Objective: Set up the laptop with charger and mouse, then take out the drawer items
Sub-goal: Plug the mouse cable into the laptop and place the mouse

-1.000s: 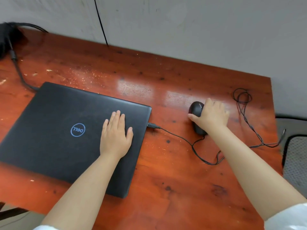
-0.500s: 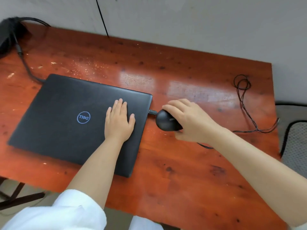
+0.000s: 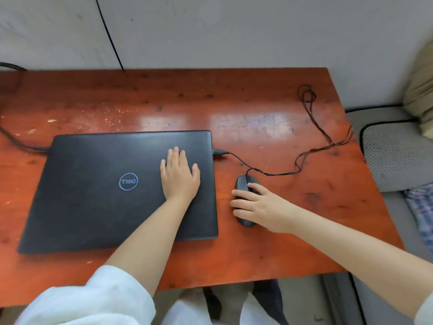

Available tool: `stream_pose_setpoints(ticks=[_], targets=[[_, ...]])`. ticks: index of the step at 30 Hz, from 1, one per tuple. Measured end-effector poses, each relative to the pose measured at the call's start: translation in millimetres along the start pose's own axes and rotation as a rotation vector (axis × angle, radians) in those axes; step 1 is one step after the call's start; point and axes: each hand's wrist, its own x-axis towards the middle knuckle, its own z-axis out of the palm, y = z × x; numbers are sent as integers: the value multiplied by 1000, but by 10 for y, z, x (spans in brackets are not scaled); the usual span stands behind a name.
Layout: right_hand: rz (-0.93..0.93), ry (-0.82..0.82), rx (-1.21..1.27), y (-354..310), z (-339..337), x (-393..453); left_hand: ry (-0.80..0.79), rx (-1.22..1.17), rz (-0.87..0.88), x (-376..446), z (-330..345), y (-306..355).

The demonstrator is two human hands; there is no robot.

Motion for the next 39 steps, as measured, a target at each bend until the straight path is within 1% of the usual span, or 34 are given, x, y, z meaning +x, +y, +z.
stream_pose_setpoints(ticks=[2, 3, 4, 6, 7, 8, 10, 13, 15, 18, 24, 27, 30, 34, 37, 39], targets=[[124, -96, 156, -82, 69, -5, -47, -17, 64, -47, -43, -81], [230, -90, 264, -132, 69, 8, -71, -23, 95, -76, -66, -131], [364, 0, 362, -192, 70, 35, -89, -23, 124, -109, -92, -185], [684, 242, 536, -292, 21, 142, -110, 12, 180, -173, -141, -297], [843, 286, 608, -325, -10, 213, -110, 43, 208, -206, -158, -350], [969, 288, 649, -356, -28, 286, -109, 73, 234, -242, -171, -398], [1124, 284, 662, -413, -16, 410, -113, 117, 270, -317, -192, -479], [1232, 352, 634, -539, 42, 461, -121, 152, 296, -415, -197, -575], [1267, 373, 610, -625, 104, 440, -119, 162, 305, -459, -188, -616], [1270, 375, 589, -684, 129, 418, -119, 177, 315, -489, -192, -632], [1259, 285, 537, -798, 123, 396, -140, 212, 307, -732, -278, -759], [1226, 330, 481, -995, 127, 364, -112, 230, 266, -1005, -339, -915], [1124, 425, 530, -1344, 134, 350, -86, 176, 190, -1411, -413, -1061], [1009, 534, 616, -1953, 203, 293, -48, 123, 144, -1992, -485, -1345], [973, 529, 667, -2441, 336, 224, -31, 152, 128, -2394, -478, -1667], [982, 517, 723, -2752, 466, 194, -67, 152, 79, -2610, -449, -1920]])
